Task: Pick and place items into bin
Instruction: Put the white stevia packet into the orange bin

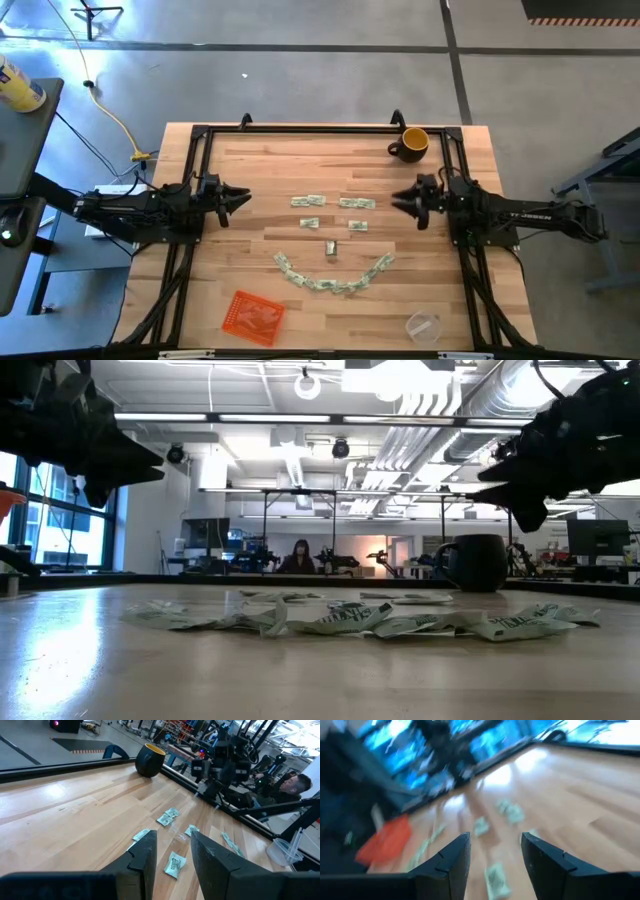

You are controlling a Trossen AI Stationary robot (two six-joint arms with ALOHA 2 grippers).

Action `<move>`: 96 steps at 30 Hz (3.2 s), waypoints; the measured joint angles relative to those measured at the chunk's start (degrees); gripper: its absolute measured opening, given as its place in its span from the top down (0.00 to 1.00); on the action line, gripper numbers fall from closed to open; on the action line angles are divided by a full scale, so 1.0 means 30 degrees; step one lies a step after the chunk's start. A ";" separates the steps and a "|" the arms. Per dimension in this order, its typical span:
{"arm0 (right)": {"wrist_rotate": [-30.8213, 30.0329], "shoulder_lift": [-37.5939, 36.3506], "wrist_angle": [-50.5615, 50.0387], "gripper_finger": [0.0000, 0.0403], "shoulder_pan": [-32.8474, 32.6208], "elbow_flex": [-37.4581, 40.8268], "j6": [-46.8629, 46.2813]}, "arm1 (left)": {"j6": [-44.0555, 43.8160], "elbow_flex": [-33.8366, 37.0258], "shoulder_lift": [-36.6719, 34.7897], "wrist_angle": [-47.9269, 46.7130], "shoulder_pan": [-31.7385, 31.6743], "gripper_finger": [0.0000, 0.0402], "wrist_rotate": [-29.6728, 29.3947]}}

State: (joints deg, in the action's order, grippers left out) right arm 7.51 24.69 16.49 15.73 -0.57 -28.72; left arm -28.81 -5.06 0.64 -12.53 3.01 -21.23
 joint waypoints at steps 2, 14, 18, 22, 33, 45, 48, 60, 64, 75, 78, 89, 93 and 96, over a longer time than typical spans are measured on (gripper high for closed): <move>-0.1070 0.0007 0.0491 0.58 0.0000 0.0002 -0.0974 | 0.0002 -0.0004 0.0002 0.0001 -0.0002 0.62 -0.0003; -0.2782 0.0000 0.4119 0.58 0.0007 -0.0004 -0.8071 | 0.0001 -0.0002 0.0000 -0.0001 0.0000 0.62 0.0000; -0.2003 0.0015 0.6355 0.58 -0.0007 -0.0012 -0.9930 | -0.0003 -0.0007 0.0000 -0.0003 0.0000 0.62 0.0000; 0.1211 0.0192 0.5922 0.58 -0.0133 -0.1011 -0.9300 | 0.0004 -0.0003 0.0000 -0.0003 0.0000 0.62 0.0000; -0.0291 0.4980 -1.6398 0.58 -0.6255 -1.0004 -0.1295 | 0.0002 -0.0005 0.0002 -0.0001 -0.0007 0.62 -0.0002; -0.2558 1.2609 -1.8027 0.43 -1.1011 -1.2025 0.6829 | 0.0000 -0.0007 0.0000 0.0004 0.0000 0.62 0.0000; -0.2313 1.4528 -1.6561 0.35 -1.1847 -1.2042 0.8162 | -0.0002 -0.0007 0.0000 -0.0002 0.0000 0.62 -0.0001; -0.3901 1.9111 -1.3685 0.29 -1.3508 -1.2440 0.8518 | 0.0004 0.0000 0.0000 0.0001 0.0000 0.62 -0.0004; -0.4067 2.0427 -1.3268 0.29 -1.3803 -1.2445 0.8552 | 0.0001 0.0000 0.0000 0.0000 0.0000 0.62 0.0000; -0.3205 2.1081 -1.2764 0.38 -1.3312 -1.2469 0.6926 | -0.0003 -0.0005 0.0005 -0.0003 0.0000 0.62 0.0000; -0.2503 2.1099 -1.2681 0.48 -1.2881 -1.2462 0.6882 | 0.0002 -0.0007 0.0002 -0.0001 0.0000 0.62 0.0000; -0.2848 2.1143 -1.2407 0.79 -1.1847 -1.2462 0.6695 | 0.0000 0.0000 0.0000 -0.0001 -0.0003 0.62 -0.0003; -0.2702 2.1143 -1.2566 0.93 -1.1861 -1.2462 0.5519 | 0.0003 -0.0007 0.0007 0.0004 0.0000 0.62 0.0000; -0.2711 2.1143 -1.2561 0.98 -1.1861 -1.2455 0.3941 | 0.0004 0.0000 0.0000 -0.0001 0.0000 0.62 0.0000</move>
State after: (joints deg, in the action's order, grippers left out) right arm -0.63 88.12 -21.19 -19.86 -37.93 -16.90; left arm -28.80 -5.06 0.64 -12.53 3.01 -21.23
